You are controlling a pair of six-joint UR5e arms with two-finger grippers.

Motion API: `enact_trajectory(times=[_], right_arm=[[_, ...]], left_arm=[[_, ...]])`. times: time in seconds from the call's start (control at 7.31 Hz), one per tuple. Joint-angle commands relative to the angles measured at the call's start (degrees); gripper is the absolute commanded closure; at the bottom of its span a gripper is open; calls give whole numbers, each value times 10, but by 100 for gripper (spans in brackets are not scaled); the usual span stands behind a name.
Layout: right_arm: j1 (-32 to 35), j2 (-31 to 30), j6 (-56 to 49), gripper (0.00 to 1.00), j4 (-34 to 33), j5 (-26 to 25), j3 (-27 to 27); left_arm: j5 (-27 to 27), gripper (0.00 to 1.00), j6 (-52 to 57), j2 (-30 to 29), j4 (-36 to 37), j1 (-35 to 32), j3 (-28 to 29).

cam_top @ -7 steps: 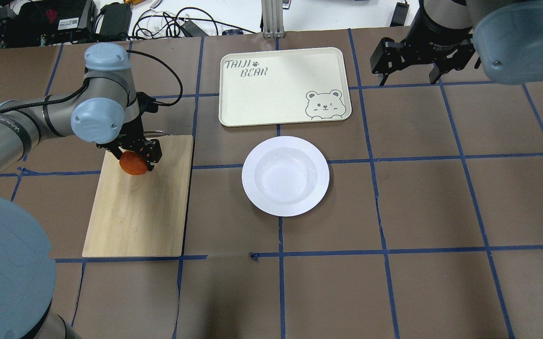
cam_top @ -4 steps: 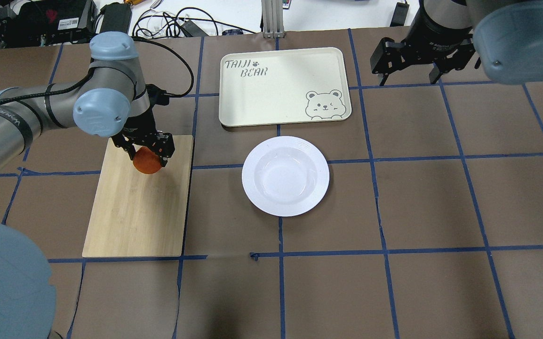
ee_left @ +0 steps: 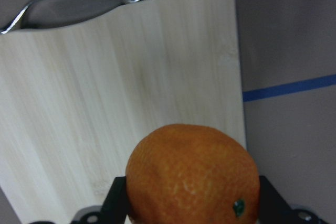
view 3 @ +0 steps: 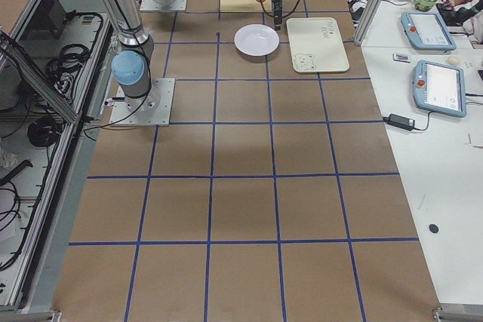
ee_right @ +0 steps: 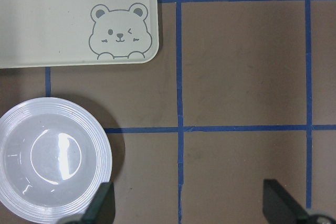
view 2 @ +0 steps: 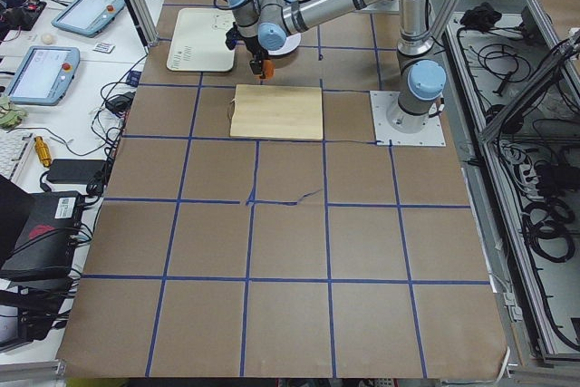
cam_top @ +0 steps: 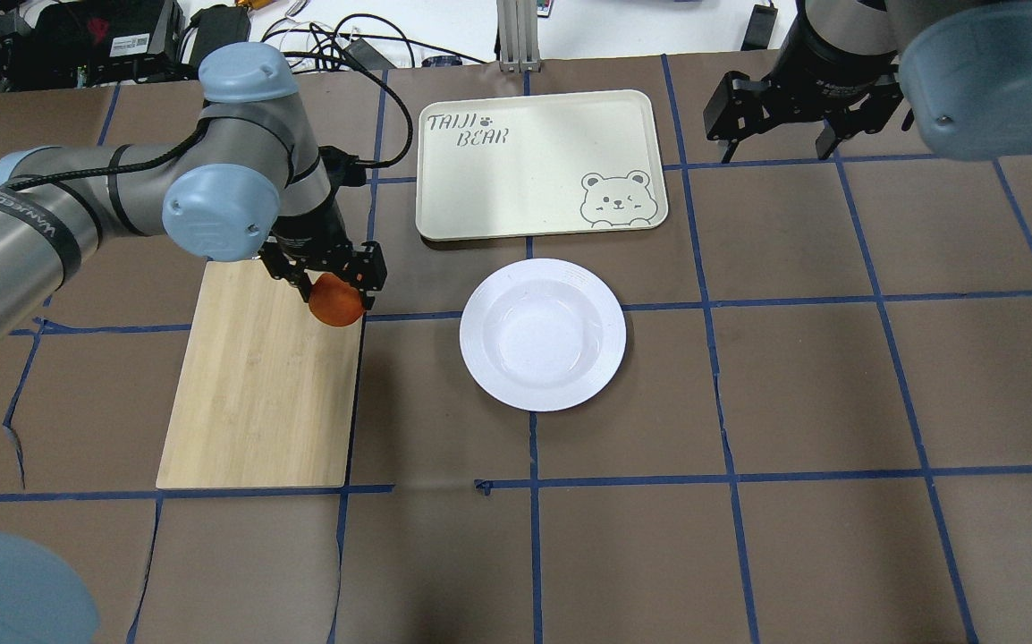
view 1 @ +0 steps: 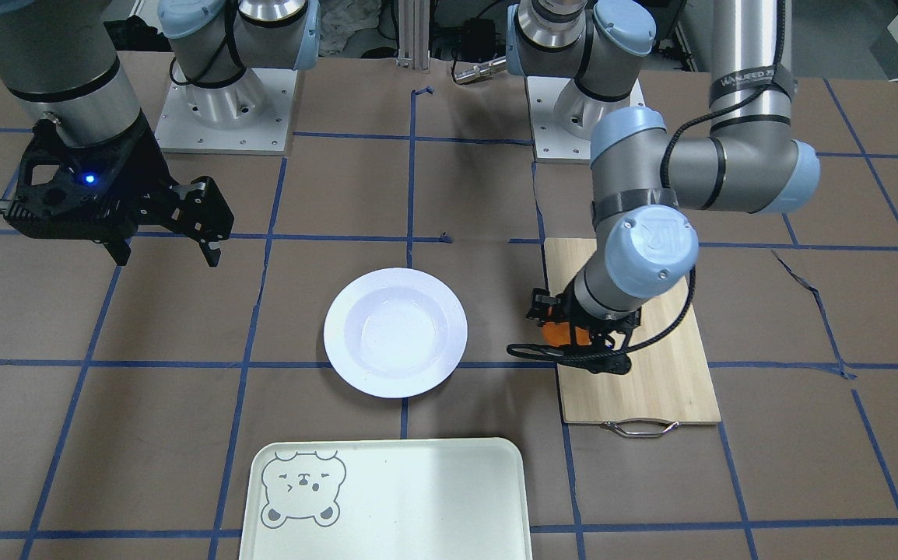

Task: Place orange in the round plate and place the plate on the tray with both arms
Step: 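Carry the orange with the left gripper and release it onto the white plate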

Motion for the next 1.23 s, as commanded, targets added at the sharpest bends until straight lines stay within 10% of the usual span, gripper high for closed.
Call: enact_trajectory(times=[0.0, 0.41, 0.55, 1.09], right_arm=[[0, -5, 0, 0, 0, 0, 9], [0, -9, -1, 0, -5, 0, 19], [0, -9, -1, 0, -5, 0, 19], [0, -8, -1, 0, -6, 0, 20]], left_arm=[[-16, 71, -180, -15, 72, -117, 5], [-18, 66, -325, -67, 214, -216, 3], [-15, 1, -320, -82, 218, -217, -2], [-15, 0, -287, -52, 194, -192, 7]])
